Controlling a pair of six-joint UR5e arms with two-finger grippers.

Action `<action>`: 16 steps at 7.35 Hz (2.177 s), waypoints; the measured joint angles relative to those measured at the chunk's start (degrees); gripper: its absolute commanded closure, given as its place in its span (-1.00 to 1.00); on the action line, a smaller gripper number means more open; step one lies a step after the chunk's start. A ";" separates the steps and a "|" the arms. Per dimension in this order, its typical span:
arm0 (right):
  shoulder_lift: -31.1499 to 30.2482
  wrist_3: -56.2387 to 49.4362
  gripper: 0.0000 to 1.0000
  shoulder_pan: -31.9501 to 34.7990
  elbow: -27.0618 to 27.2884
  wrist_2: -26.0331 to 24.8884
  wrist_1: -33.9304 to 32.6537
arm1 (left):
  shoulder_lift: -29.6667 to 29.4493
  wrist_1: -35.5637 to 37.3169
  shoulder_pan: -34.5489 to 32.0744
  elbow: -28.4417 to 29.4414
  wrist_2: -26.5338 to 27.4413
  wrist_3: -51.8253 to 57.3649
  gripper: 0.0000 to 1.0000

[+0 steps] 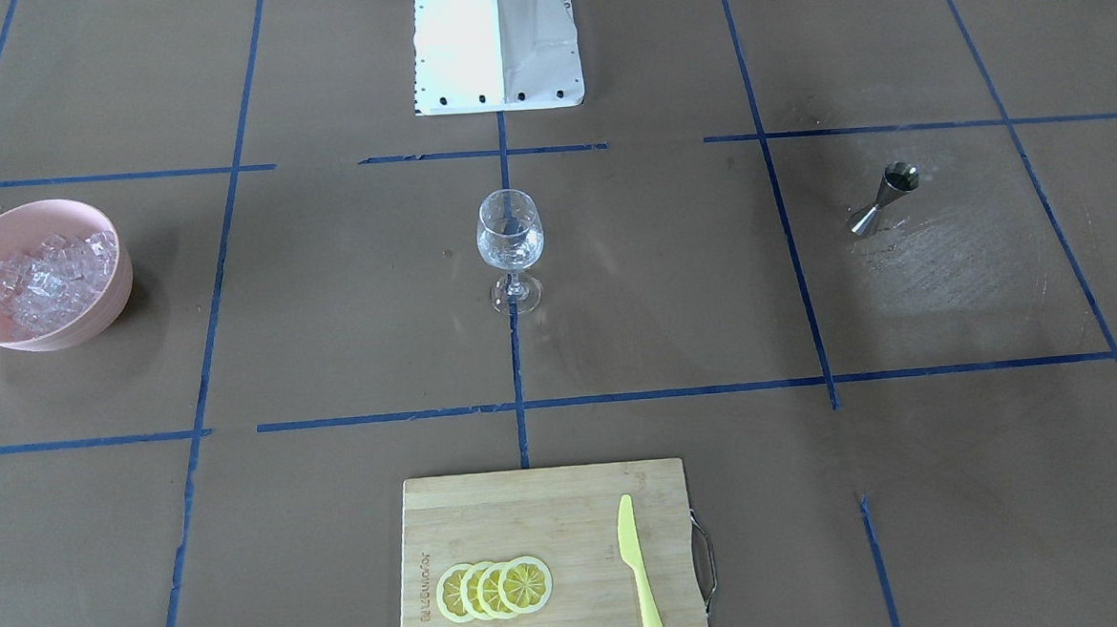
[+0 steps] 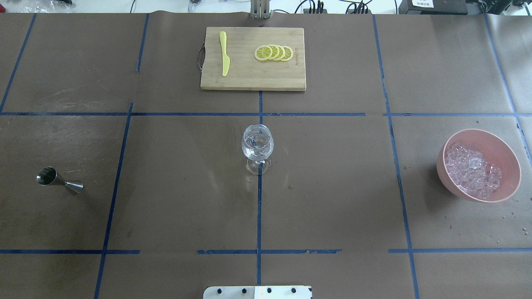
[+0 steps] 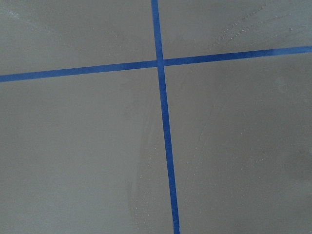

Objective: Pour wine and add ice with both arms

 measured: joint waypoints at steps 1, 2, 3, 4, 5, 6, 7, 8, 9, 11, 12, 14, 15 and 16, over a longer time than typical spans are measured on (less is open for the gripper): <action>-0.06 0.00 -1.00 0.00 0.06 0.06 0.02 | -0.01 -0.04 0.43 -0.21 0.14 0.17 -1.00; -0.14 0.00 -1.00 0.00 0.11 0.25 0.05 | 0.01 -0.15 1.32 -0.62 0.40 0.47 -1.00; -0.22 0.00 -1.00 -0.01 0.12 0.50 0.09 | 0.02 -0.28 2.12 -1.16 0.56 0.63 -1.00; -0.25 -0.01 -1.00 -0.01 0.14 0.67 0.11 | 0.06 -0.33 2.66 -1.78 0.62 0.59 -1.00; -0.30 -0.05 -1.00 0.00 0.14 0.86 0.10 | 0.12 -0.32 3.00 -2.34 0.63 0.46 -1.00; -0.44 -0.07 -1.00 -0.01 0.08 1.15 0.07 | 0.02 -0.39 3.26 -2.53 0.63 0.47 -1.00; -0.90 -0.06 -1.00 -0.01 0.06 1.40 0.06 | -1.06 -0.42 3.46 -1.78 0.64 0.45 -1.00; -1.56 -0.03 -1.00 0.00 0.08 1.64 0.09 | -2.93 -0.37 3.51 -0.45 0.62 0.39 -1.00; -1.91 -0.04 -1.00 -0.16 0.04 1.93 0.13 | -3.67 -0.44 3.51 0.11 0.44 0.28 -1.00; -2.12 -0.20 -1.00 -1.50 0.00 2.48 1.09 | -2.36 -1.18 3.61 -2.01 -2.06 0.16 -1.00; -2.24 -0.24 -1.00 -2.12 0.01 2.67 2.73 | -2.23 -1.86 3.93 -4.03 -4.80 0.02 -1.00; -2.60 -0.18 -1.00 -2.77 -0.08 4.22 4.91 | -2.94 -8.70 8.12 -6.39 -6.93 -6.83 -1.00; -2.76 -0.09 -1.00 -2.92 -0.17 6.36 5.57 | -3.19 -17.48 12.06 -6.75 -4.98 -15.11 -1.00; -2.85 -0.01 -1.00 -3.04 -0.24 8.15 5.94 | -3.17 -26.32 16.59 -7.22 -1.62 -23.74 -1.00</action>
